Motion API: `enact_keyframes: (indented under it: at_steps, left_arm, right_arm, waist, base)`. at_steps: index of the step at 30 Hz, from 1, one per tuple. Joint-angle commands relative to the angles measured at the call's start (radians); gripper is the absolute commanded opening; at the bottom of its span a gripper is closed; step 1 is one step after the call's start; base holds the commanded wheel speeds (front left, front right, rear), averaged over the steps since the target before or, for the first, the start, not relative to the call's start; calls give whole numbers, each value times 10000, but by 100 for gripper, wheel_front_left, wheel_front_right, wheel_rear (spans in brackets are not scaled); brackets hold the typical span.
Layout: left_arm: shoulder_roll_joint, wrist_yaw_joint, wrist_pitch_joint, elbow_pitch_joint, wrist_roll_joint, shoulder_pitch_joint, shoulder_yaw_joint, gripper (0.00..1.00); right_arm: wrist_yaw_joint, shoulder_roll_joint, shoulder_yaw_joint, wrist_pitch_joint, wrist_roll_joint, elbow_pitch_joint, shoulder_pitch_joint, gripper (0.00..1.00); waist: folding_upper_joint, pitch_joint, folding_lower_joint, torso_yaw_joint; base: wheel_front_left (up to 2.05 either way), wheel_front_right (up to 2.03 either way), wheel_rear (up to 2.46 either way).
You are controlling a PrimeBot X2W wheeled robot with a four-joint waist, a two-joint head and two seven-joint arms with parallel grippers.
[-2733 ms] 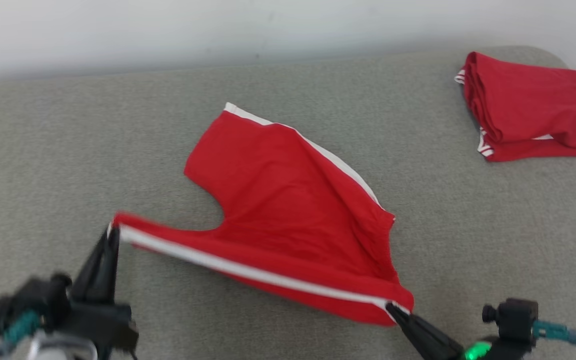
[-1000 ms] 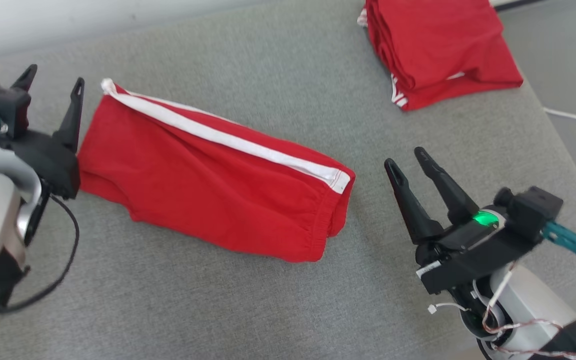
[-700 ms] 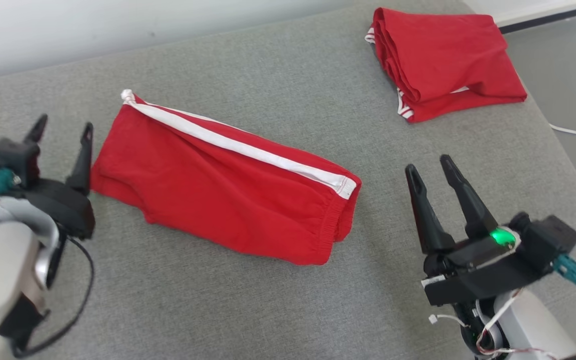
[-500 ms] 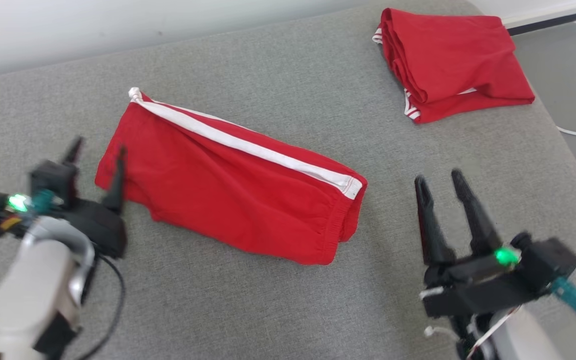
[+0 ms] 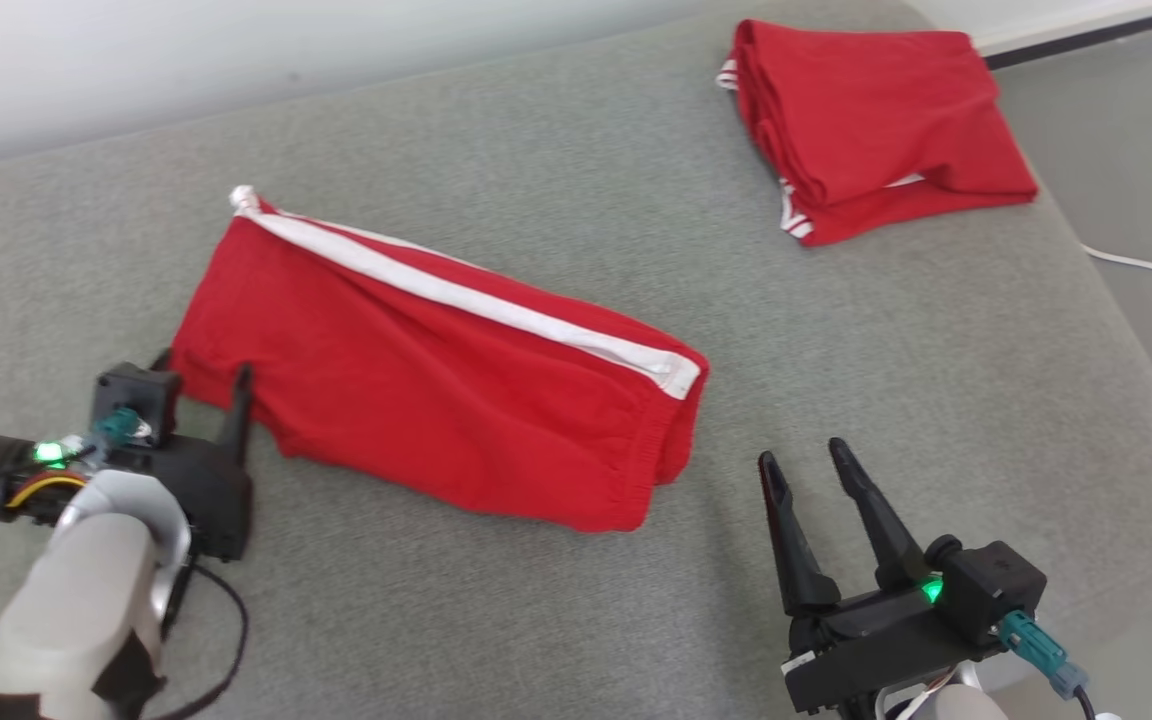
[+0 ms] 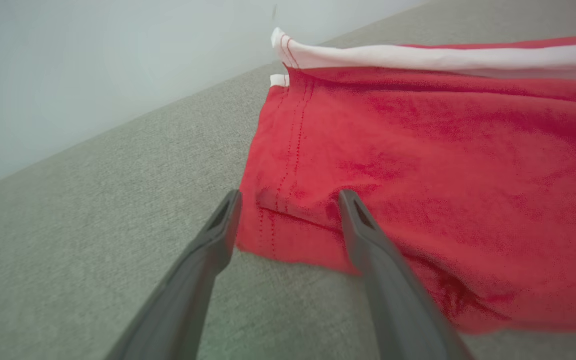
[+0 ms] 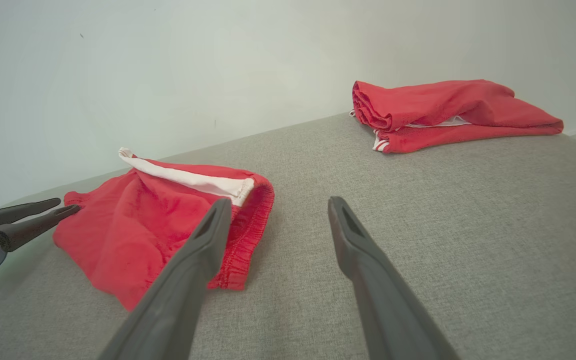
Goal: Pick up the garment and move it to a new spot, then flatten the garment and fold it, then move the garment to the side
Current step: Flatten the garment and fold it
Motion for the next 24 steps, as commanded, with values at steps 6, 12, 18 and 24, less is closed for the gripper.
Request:
enact_keyframes:
  at_steps: [6,12,18,24]
  left_arm:
    - [82,-74,40,1254,43,-620,-56,100]
    - [-86,29,572,2149,-41,-796,-110,100]
    - [-404,14,472,2356,-132,-478,-190,0]
    - [-786,-38,126,2301,-486,-89,12,0]
  right_arm:
    - [-18,152,221,-3,65,156,45,100]
    - [-18,80,277,-3,11,223,149,100]
    - [-18,29,267,-3,-9,265,384,100]
    - [-18,-42,361,-3,-22,359,745,100]
  waist:
    - [0,-3,1,-524]
    - [0,-86,1,-608]
    - [0,-547,1,-335]
    - [0,-1192,1,204]
  base:
    - [0,0,0]
    - [0,0,0]
    - [0,0,0]
    - [0,0,0]
